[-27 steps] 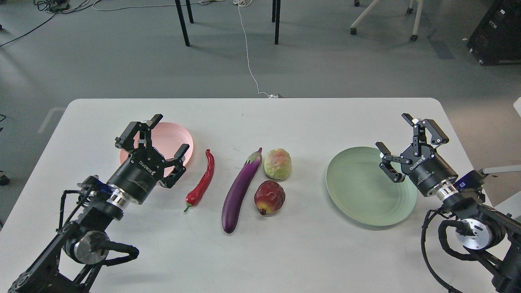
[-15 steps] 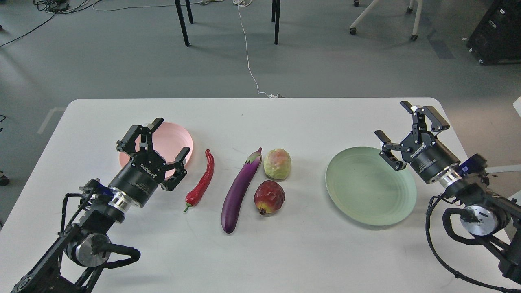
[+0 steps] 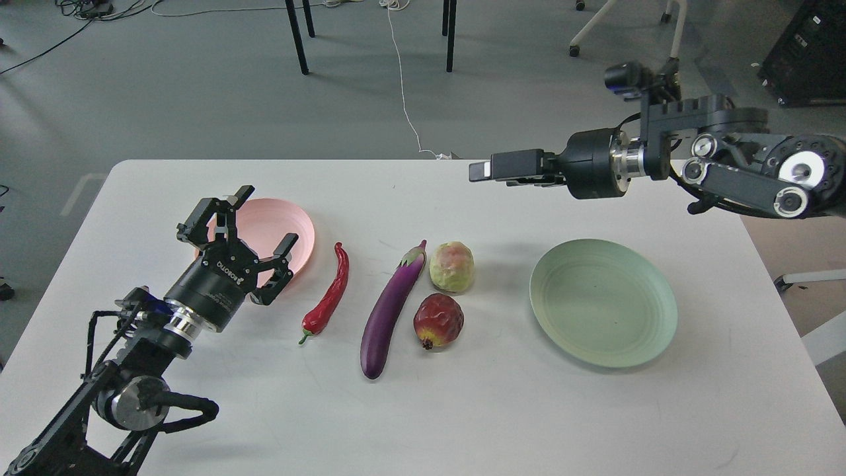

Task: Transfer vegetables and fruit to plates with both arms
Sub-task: 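Raise the right gripper and move it toward the peach, then close the right gripper on the peach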

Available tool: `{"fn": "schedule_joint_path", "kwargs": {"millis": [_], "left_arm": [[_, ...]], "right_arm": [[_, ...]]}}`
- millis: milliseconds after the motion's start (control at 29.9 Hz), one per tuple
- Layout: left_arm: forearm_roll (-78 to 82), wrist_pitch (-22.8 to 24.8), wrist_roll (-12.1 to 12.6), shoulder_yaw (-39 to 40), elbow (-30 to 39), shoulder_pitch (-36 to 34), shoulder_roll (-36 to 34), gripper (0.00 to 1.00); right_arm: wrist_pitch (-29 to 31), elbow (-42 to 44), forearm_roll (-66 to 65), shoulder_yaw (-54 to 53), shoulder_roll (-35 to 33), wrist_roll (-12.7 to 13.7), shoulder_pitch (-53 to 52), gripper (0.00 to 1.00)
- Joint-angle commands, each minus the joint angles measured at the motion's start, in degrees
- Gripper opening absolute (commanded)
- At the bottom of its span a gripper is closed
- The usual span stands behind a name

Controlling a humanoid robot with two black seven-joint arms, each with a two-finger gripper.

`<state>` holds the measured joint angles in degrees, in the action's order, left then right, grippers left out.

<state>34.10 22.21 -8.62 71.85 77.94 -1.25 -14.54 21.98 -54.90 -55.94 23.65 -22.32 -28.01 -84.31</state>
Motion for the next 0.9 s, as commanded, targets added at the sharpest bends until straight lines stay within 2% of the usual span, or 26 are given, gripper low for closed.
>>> {"fn": "schedule_joint_path", "kwargs": {"millis": [0, 167, 301, 602, 870], "left_arm": [[0.0, -0.2, 0.0, 0.8, 0.3, 0.1, -0.7, 0.99], [-0.1, -0.3, -0.1, 1.4, 0.6, 0.7, -1.1, 0.99], [-0.1, -0.3, -0.1, 1.5, 0.7, 0.9, -1.2, 0.99], [-0.1, -0.2, -0.1, 1.9, 0.9, 1.3, -1.5, 0.99], [-0.2, -0.3, -0.1, 2.0, 1.0, 1.3, -1.8, 0.99]], "right_arm": [[-0.5, 4.0, -7.0, 5.5, 6.6, 0.0, -0.5, 0.98], [-6.6, 7.9, -7.7, 12.1, 13.6, 0.0, -0.2, 0.98], [-7.8, 10.3, -7.7, 13.4, 17.1, 0.0, 0.5, 0.98], [-9.9, 15.3, -7.7, 14.1, 22.2, 0.0, 2.2, 0.98], [-12.1, 18.6, -7.7, 18.0, 22.3, 0.0, 3.3, 0.98]]}}
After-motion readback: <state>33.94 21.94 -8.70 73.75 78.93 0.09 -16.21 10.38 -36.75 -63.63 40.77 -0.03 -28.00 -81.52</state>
